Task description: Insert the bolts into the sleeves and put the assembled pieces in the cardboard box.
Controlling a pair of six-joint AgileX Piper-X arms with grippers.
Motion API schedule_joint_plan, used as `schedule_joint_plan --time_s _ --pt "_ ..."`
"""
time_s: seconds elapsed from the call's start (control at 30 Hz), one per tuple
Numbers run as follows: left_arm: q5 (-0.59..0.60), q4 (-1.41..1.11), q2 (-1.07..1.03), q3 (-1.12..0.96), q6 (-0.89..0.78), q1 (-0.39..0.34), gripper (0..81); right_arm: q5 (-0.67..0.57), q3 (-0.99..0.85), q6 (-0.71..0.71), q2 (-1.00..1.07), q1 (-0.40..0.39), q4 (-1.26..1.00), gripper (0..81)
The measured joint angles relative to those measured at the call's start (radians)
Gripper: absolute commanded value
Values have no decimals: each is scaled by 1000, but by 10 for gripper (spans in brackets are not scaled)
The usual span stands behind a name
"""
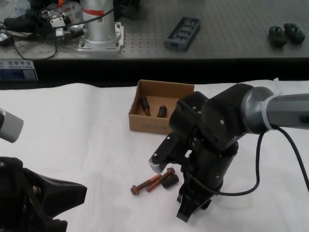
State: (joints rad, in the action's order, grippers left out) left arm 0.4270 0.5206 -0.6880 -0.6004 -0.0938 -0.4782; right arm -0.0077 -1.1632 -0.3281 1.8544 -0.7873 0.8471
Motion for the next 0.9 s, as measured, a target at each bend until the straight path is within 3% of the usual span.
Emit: schedule_joint_plan --time_s 0.73,0.8,0.9 --pt "0 0 0 0 0 0 6 1 -4 -1 51 0 -70 322" --pt "0 0 0 0 0 0 6 1 -7 -1 53 0 -70 266" --pt "0 0 0 0 0 0 6 -3 -9 -1 53 0 -68 95"
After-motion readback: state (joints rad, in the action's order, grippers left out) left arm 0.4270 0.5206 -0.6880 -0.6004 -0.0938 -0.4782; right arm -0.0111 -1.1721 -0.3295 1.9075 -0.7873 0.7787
